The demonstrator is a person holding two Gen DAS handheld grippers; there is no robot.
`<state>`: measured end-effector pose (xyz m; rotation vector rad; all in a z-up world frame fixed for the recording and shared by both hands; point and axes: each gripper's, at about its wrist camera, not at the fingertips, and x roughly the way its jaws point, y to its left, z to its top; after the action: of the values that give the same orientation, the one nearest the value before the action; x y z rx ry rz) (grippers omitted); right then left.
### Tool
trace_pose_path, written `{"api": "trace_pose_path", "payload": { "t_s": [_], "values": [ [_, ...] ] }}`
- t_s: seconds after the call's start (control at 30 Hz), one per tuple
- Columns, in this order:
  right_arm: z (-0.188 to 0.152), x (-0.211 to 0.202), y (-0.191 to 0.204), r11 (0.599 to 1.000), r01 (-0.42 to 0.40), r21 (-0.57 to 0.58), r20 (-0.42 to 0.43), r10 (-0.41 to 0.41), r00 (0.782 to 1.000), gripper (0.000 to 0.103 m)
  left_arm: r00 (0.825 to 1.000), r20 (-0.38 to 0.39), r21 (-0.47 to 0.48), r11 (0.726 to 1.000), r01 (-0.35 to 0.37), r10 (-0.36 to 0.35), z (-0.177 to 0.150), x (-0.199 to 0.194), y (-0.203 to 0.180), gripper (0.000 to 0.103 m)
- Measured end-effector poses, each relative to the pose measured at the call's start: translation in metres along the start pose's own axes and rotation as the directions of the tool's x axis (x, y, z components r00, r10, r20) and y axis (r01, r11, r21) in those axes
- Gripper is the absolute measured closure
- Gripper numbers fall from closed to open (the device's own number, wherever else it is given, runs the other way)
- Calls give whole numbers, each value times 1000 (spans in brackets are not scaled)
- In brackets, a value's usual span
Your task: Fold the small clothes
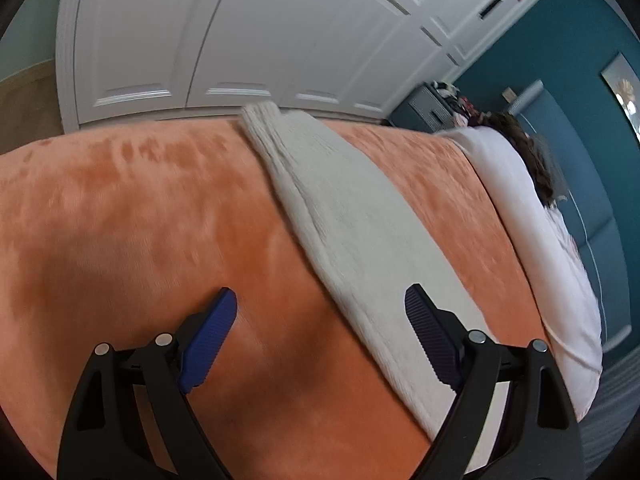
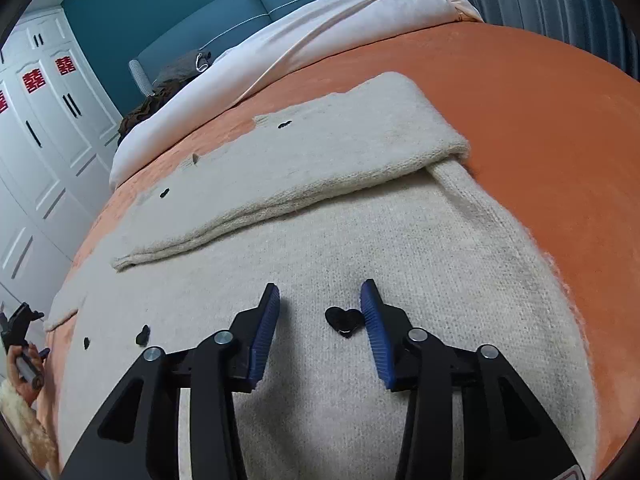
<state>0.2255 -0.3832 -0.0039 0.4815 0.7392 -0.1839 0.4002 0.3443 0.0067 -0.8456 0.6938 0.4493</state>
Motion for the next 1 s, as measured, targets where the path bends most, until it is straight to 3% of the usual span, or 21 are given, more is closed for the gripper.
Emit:
{"api": "trace_pose_path", "payload": {
  "t_s": [0.07,0.17,0.2,0.23,0.3,0.37,0.43,0.53,0.57,0.67,0.73,0.8,0.87,0.93,0.97,1.0],
  "values": [
    [0,2,3,1000,9,-20,-3,-9,1000,55,1000,-12,-18,1000,-4,4,15,12,1,19],
    [-3,4,7,998,23,-53,-3,-23,1000,48,997,-25,81,994,-73,75,21,27,-20,21],
    [-3,4,8,998,26,-61,-3,-26,1000,47,996,-27,126,989,-82,86,22,30,-27,39],
    [-4,5,9,997,31,-68,-2,-31,1000,46,997,-40,153,986,-63,70,24,33,-33,69],
    [-5,6,11,996,37,-77,-1,-37,999,45,995,-94,150,989,-6,20,31,37,-39,91],
    [-5,6,12,995,41,-85,1,-41,999,43,997,-70,170,984,42,-30,27,22,-51,92],
    [-5,7,13,995,38,-89,3,-38,999,41,994,-48,268,958,103,-94,13,0,-84,93],
    [-5,7,11,997,20,-80,5,-20,1000,40,966,-71,430,866,254,-248,-27,-45,-158,93],
    [-6,8,10,997,15,-74,7,-14,1000,40,946,-99,471,823,319,-309,-48,-62,-184,93],
    [-6,8,10,998,5,-66,8,-4,1000,40,863,-242,543,675,499,-443,-125,-102,-252,93],
    [-6,8,9,998,-2,-61,9,2,1000,40,804,-370,544,594,593,-465,-187,-112,-285,92],
    [-5,7,7,999,-13,-53,10,13,1000,40,764,-486,544,537,645,-424,-257,-109,-304,88],
    [-5,7,4,999,-27,-43,12,28,1000,40,736,-585,536,519,666,-341,-319,-93,-307,82],
    [-4,6,2,999,-44,-32,14,44,999,40,749,-610,546,547,634,-260,-363,-77,-294,55],
    [-3,5,0,998,-53,-26,14,53,998,39,757,-608,541,573,616,-239,-375,-72,-282,50],
    [-3,5,-1,998,-65,-19,15,65,998,39,754,-610,517,597,613,-245,-379,-71,-270,46]
  ]
}}
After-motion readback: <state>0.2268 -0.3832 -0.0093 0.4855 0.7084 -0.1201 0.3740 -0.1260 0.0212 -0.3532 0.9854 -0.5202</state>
